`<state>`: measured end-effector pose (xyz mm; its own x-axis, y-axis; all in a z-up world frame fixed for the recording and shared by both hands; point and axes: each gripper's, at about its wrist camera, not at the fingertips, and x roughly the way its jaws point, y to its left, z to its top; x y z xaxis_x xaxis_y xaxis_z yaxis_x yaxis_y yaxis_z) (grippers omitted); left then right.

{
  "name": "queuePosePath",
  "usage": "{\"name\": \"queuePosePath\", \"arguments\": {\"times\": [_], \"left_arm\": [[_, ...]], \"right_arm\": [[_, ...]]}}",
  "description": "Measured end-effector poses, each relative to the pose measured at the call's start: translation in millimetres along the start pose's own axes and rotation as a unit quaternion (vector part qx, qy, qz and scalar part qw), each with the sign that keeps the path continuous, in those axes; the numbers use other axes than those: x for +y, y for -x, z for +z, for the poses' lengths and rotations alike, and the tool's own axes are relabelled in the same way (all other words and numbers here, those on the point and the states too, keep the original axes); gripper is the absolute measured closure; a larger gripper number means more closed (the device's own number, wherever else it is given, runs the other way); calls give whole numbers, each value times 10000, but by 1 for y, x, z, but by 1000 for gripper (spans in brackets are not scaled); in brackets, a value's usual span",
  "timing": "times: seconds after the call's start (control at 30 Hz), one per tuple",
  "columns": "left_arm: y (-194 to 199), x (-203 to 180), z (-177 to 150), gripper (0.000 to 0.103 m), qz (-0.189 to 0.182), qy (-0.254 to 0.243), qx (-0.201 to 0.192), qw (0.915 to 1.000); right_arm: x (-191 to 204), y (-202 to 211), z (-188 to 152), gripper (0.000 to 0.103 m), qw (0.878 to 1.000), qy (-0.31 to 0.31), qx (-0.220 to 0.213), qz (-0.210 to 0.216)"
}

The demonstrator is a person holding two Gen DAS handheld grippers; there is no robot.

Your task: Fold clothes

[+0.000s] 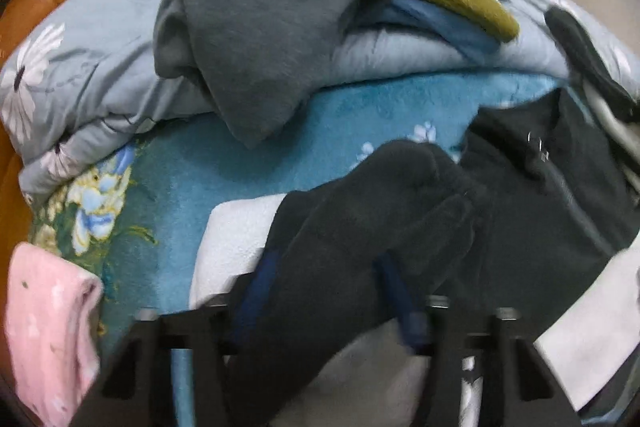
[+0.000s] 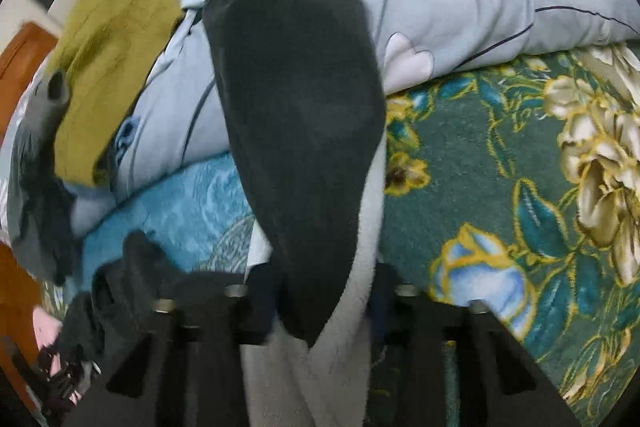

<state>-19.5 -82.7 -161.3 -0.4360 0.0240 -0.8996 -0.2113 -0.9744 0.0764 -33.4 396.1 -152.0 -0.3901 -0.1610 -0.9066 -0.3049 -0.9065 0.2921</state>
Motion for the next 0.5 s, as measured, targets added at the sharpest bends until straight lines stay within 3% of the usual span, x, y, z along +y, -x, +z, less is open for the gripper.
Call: {"name": "queuePosePath", "arguments": {"times": [0.07, 0.2, 0.33, 0.4, 0.5], "left_arm": [[5, 6, 1, 97, 24, 235, -77, 9997], [38, 44, -4, 97, -4, 1144, -636, 9914], [73, 99, -26, 97, 120, 2183, -1147, 9690], [75, 127, -49, 97, 325, 2532, -1045, 9612], [64, 156, -86, 97, 411, 3011, -661, 9504]], "right_arm": [[-7, 17, 4, 88, 9997, -110, -206, 42], [-37, 76, 6, 88, 9957, -332, -849, 173], [-87, 119, -7, 88, 9882, -767, -1325, 104], [-116, 121, -25, 88, 9872, -984, -1258, -44], [-152, 94, -58, 88, 9865, -1438, -764, -186]]}}
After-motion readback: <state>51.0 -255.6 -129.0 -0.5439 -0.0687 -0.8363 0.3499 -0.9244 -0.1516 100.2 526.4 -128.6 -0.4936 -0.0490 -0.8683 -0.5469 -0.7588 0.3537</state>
